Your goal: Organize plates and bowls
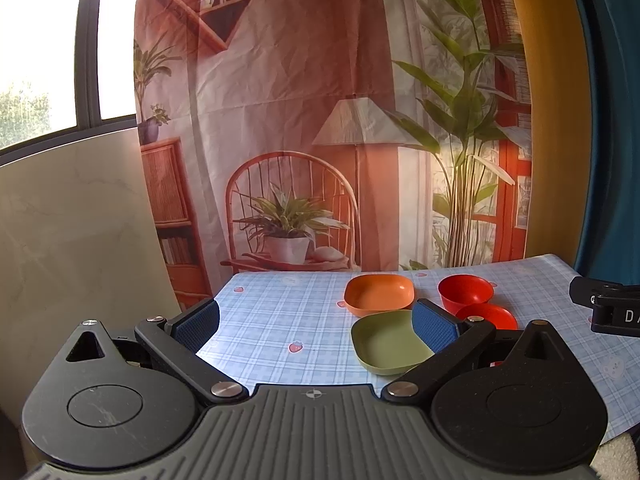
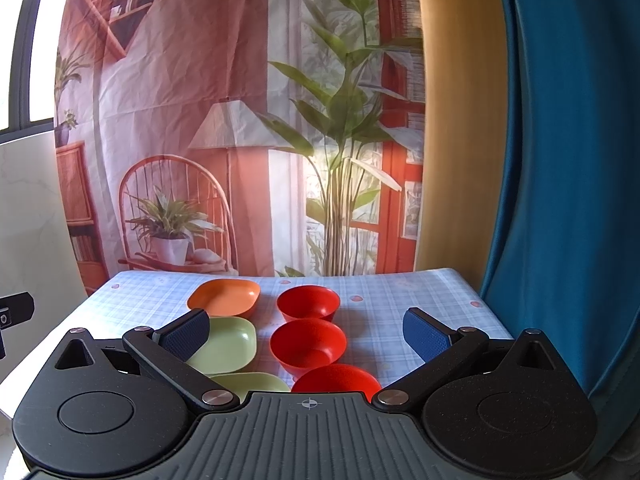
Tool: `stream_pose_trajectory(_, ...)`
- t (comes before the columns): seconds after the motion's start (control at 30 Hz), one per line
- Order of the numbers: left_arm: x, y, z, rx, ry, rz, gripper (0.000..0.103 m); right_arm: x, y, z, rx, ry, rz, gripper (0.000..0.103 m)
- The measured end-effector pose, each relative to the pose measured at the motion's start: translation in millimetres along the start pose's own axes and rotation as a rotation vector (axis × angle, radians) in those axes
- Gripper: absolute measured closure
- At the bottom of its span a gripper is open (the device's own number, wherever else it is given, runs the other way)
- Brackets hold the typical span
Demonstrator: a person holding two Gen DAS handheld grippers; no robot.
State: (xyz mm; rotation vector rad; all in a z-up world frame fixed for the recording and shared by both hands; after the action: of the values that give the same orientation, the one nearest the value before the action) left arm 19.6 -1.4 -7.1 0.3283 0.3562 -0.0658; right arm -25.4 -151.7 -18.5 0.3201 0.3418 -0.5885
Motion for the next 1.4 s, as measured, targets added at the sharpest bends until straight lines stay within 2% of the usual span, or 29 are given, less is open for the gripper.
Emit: stream_pose_trajectory(1.4, 1.6, -0.1, -4.0, 0.005, 0.014, 0.002, 0.0, 3.1, -4.9, 5.0, 0.012, 0.002, -0.002, 0.0)
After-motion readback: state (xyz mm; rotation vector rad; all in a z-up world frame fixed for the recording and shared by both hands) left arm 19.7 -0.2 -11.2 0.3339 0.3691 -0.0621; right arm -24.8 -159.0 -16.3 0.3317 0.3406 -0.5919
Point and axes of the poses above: each gripper's, at about its wrist camera, not at the fingertips, and x roughly the way its jaws point, y to its left, z to its top, the point moved 2 cm from there along x, roughly the way its jaws point, and after that the axes turned 10 degrees about x, right-handed, at the moved point
